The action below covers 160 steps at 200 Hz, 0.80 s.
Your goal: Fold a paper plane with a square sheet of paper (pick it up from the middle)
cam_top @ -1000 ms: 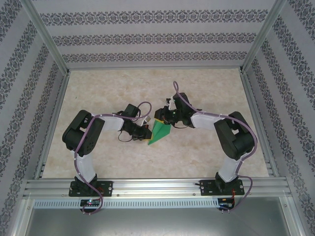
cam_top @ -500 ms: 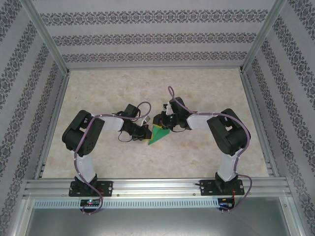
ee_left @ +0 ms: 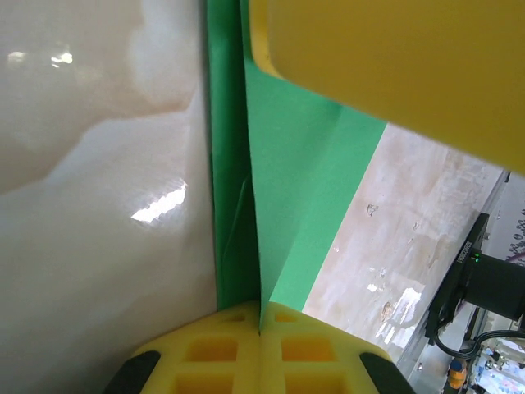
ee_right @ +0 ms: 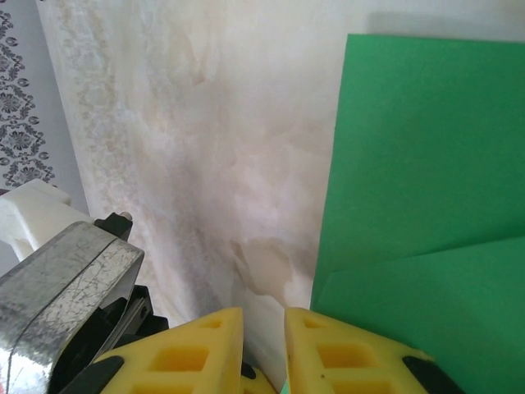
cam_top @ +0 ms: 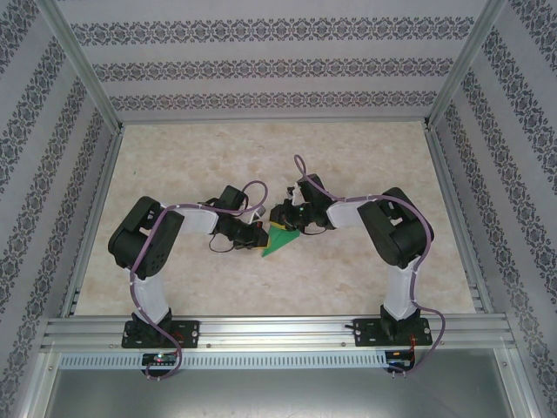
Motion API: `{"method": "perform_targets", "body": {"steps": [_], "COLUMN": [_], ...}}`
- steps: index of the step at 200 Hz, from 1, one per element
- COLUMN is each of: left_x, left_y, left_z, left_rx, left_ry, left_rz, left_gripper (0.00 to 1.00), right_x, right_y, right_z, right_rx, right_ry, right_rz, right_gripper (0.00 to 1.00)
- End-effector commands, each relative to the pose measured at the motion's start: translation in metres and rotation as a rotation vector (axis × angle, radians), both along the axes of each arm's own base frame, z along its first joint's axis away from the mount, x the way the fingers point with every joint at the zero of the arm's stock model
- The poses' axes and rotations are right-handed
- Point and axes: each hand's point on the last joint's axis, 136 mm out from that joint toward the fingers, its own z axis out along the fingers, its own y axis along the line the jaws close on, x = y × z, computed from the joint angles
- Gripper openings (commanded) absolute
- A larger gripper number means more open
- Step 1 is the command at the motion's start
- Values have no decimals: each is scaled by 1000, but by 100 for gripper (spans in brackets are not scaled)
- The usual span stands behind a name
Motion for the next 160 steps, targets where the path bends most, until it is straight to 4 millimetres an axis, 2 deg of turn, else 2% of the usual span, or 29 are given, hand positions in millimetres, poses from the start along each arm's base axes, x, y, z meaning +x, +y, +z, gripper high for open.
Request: {"method": "perform_targets", "body": {"steps": [1, 52, 92, 160], "left_x": [-15, -19, -18, -21], "left_y": [19, 20, 19, 13], "left_z": [-35, -34, -21, 0], "left_rx": [149, 168, 154, 115], "left_ry": [16, 12, -21, -66], "left_rz": [2, -11, -12, -30], "left_gripper": [5, 11, 17, 20], "right_x": [6, -1, -10, -16], "right_y": [0, -6, -14, -17], "right_z": [-5, -24, -38, -43], "right_rx": [6, -21, -54, -59], "right_ry": [-3, 33, 57, 65], "right_rz": [3, 1, 1, 6], "right_gripper": [21, 21, 21, 21]}}
